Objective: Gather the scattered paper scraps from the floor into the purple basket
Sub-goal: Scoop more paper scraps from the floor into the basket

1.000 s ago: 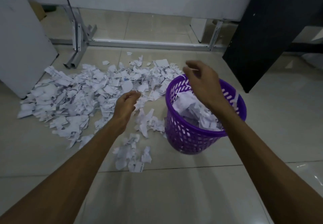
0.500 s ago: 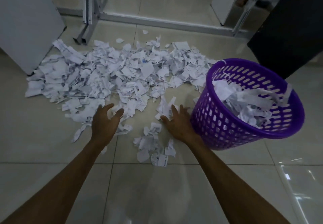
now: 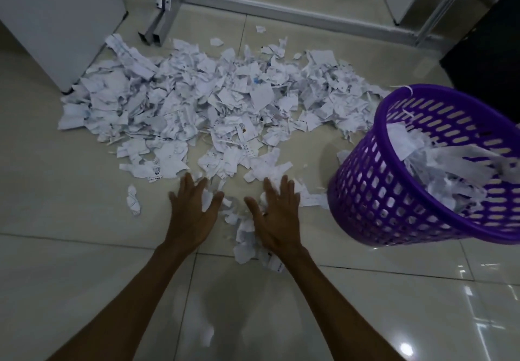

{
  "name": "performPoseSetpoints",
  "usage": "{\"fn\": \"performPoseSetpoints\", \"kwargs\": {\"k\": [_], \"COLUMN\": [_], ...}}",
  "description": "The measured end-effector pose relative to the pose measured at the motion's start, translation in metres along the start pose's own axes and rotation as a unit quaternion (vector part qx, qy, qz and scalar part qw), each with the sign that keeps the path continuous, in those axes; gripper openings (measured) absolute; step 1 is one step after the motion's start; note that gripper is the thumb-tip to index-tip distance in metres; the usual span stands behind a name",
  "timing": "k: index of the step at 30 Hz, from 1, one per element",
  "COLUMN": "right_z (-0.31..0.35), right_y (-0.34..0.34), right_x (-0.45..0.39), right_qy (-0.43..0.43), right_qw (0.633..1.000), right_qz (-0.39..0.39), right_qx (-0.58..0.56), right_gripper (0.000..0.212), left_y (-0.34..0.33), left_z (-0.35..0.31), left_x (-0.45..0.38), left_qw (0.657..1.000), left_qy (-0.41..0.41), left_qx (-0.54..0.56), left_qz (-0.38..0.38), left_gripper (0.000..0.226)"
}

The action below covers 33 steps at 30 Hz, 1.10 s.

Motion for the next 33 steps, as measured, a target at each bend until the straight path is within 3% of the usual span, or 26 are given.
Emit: {"fn": "performPoseSetpoints", "kwargs": {"k": [5,9,11,14,20,29,33], "right_z": [-0.004,-0.012,-0.026,-0.037,-0.024,0.002,-0.006], "right_y": [0.008,0.036,0.043,0.037,0.026,-0.001,0.012], "right_x": [0.019,0.017,0.012,0.009,0.009,0.031,0.035], "right_qy": [0.051,0.088,0.022,-0.087,-0.074,-0.01,-0.033], "right_qw": [0.996,0.996,0.998,0.995,0.995,0.998,0.996], "right_qz": [0.069,-0.033,-0.047,0.041,0.06,0.061,0.052], "right_qx": [-0.037,0.007,0.031,-0.022,-0.031,0.0,-0.071], "right_gripper": [0.086,0.07,0.074,0.098,0.117,0.108,0.1], "left_y": [0.002,0.008,0.009,0.007,0.005,0.0,0.001], "left_z": [-0.004,-0.013,-0.017,-0.02,-0.026,-0.017,-0.012], "left_x": [0.01,0.015,0.017,0.021,0.021,0.023,0.022], "left_qw": [0.995,0.993,0.992,0.991,0.99,0.988,0.99], "left_qy": [-0.003,-0.027,-0.028,-0.033,-0.031,-0.033,-0.055], "left_qx": [0.101,0.113,0.12,0.132,0.134,0.14,0.109], "left_qz": [0.007,0.001,0.008,0.018,0.031,0.051,0.077], "left_gripper": [0.069,0.067,0.069,0.072,0.065,0.075,0.085]}}
Point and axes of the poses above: each hand's wrist, its own x-axis away from the middle knuckle, its own y-axis out of the back of the hand, z = x × y, the point moved 3 cm from there along -x, towards the middle knuckle, and after that the axes turned 2 degrees about y, right-handed, at the moved point
